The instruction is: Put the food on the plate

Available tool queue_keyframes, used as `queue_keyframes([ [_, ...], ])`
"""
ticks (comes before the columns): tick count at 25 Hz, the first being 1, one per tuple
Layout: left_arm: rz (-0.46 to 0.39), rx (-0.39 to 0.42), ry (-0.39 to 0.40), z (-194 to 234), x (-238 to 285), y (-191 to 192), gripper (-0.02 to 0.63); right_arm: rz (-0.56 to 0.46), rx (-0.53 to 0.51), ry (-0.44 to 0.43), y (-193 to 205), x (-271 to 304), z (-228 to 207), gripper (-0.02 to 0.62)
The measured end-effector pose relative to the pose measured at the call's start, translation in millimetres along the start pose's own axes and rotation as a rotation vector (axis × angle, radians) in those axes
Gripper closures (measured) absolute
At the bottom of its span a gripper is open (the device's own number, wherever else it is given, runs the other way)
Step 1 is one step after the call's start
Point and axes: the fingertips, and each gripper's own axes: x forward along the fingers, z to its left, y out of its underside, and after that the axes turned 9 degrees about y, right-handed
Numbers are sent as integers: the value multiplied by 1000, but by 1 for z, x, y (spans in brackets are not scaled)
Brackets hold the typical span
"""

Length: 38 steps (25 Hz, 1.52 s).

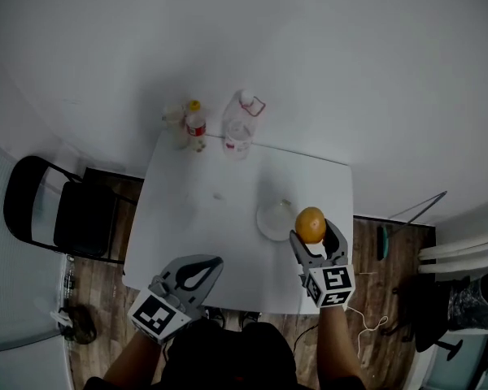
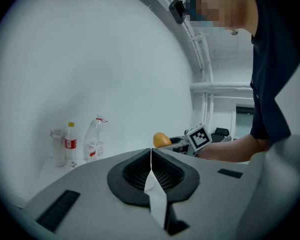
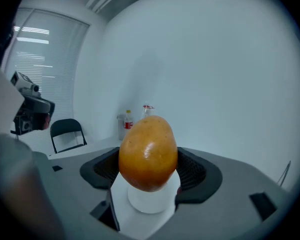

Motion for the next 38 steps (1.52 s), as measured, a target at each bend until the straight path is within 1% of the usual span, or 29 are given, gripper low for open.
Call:
queue_keyframes([
  [5, 17, -38, -65, 17, -2, 11, 581, 147, -31, -66, 56, 63, 4, 241],
  [7, 18, -31, -84, 24, 0, 6, 581, 197, -51, -92, 79, 83, 8, 241],
  [9, 20, -24, -101, 28, 1, 4, 583, 249, -64, -118, 103, 97, 12, 241],
  [13, 36, -65, -140, 33, -1, 20, 581, 336, -91, -150, 144, 118, 21, 241],
  [17, 50, -105, -175, 34, -1, 32, 581, 384, -147, -146, 167, 133, 26, 241],
  [19, 40, -98, -178, 34, 2, 32, 581, 402, -152, -141, 173, 138, 26, 241],
  [23, 58, -134, -192, 29, 4, 41, 583, 438, -153, -139, 187, 143, 25, 240],
  [27, 55, -134, -198, 23, 4, 38, 581, 424, -156, -141, 188, 142, 25, 239],
  [30, 51, -132, -197, 18, 2, 30, 583, 379, -130, -130, 175, 134, 21, 238],
  [33, 41, -118, -182, 12, 1, 20, 582, 294, -85, -108, 142, 116, 10, 236],
  [35, 30, -101, -170, 8, 3, 12, 581, 220, -33, -92, 111, 97, -1, 238],
  [38, 13, -65, -137, -4, 11, -3, 582, 100, 49, -81, 60, 53, -17, 238],
])
